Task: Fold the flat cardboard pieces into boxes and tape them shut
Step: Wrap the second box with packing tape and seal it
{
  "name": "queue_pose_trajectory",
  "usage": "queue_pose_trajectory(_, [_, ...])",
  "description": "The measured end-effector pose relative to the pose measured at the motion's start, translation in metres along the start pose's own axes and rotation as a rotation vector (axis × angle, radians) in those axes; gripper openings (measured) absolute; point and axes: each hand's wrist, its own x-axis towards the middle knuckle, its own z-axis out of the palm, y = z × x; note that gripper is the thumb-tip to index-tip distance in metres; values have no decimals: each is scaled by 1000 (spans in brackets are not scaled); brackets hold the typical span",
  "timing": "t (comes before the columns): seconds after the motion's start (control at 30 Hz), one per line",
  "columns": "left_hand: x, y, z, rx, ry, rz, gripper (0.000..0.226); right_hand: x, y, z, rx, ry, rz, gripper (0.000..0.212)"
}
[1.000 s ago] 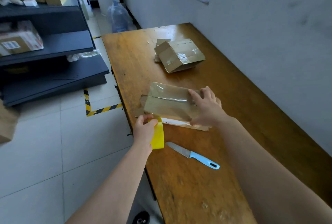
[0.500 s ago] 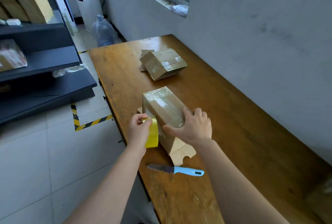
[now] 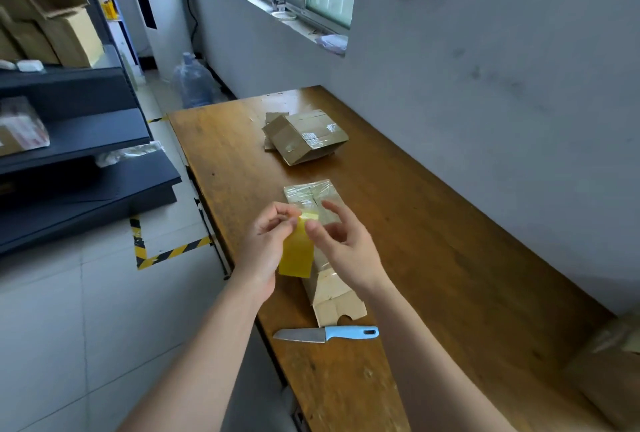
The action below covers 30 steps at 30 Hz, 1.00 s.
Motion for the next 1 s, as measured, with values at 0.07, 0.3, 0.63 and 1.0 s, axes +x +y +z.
queue_pose_trajectory(0.07, [-6, 5, 3, 4, -41, 5, 26, -5, -7, 6, 130, -38, 8, 44])
queue_pose_trajectory(0.3, [-8, 6, 4, 336, 183, 283, 17, -11, -19, 6, 225, 205, -81, 17])
queue_pose_trajectory(0.63, [-16, 25, -3, 751, 117, 637, 24, -17, -37, 0, -336, 266, -321, 21])
queue_pose_trajectory(1.0, [-5, 16, -9, 683, 159, 413, 16, -7, -39, -25, -74, -73, -112, 33])
